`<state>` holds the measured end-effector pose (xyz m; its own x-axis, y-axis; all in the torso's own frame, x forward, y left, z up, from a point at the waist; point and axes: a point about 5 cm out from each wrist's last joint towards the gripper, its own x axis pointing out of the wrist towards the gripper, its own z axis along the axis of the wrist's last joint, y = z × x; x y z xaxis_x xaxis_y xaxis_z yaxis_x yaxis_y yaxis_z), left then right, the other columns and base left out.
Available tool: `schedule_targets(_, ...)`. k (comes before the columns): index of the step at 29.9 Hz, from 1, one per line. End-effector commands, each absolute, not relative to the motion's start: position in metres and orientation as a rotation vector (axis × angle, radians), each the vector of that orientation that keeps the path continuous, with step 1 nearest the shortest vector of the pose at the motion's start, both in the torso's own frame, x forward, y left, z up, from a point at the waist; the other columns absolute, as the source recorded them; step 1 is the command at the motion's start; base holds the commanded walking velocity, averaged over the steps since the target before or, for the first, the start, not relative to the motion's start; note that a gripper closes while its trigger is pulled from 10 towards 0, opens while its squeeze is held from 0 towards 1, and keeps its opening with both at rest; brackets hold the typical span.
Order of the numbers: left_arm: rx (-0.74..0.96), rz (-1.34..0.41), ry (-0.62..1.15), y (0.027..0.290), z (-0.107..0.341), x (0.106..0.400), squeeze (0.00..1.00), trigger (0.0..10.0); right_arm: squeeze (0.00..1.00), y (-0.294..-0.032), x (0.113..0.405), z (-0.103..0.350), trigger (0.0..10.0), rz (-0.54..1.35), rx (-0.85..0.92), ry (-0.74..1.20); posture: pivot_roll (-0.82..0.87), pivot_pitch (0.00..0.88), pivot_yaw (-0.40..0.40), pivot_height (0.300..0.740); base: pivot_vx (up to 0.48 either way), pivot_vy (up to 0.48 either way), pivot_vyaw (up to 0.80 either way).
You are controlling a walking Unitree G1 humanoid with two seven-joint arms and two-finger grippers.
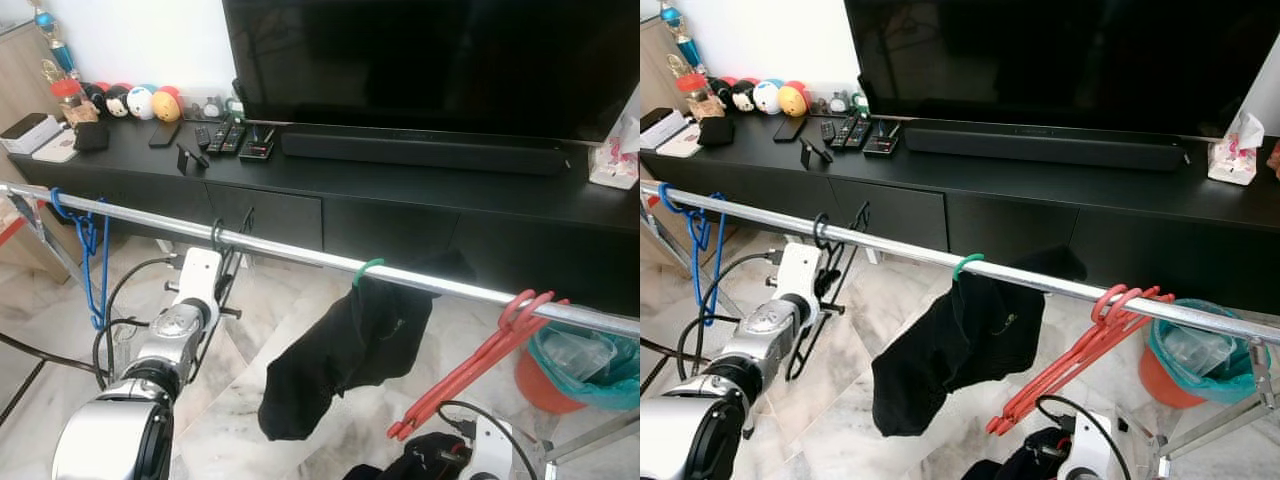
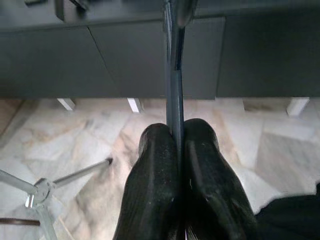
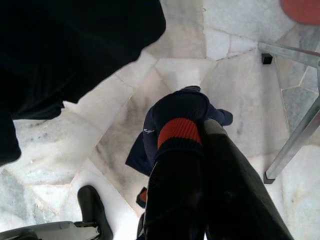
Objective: Hang hanger
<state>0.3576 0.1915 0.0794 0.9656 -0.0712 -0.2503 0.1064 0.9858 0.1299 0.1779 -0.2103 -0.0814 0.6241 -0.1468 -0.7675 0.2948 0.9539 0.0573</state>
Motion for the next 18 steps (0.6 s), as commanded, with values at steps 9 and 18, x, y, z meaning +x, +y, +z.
schedule_targets(9, 0.135, -0.101, 0.136, 0.204, 0.078, 0.345, 0.0, 10.0, 0.0, -0.208, 0.191, -0.075, 10.0, -0.25, 0.188, 0.813, 0.02, 0.0, 0.048, 0.74, 0.0, 0.0, 0.0)
schedule_targets(18, 0.223, -0.147, 0.196, 0.216, 0.044, 0.307, 0.0, 10.0, 0.0, -0.206, 0.199, -0.071, 10.0, -0.237, 0.184, 0.783, 0.08, 0.0, 0.029, 0.74, 0.0, 0.0, 0.0)
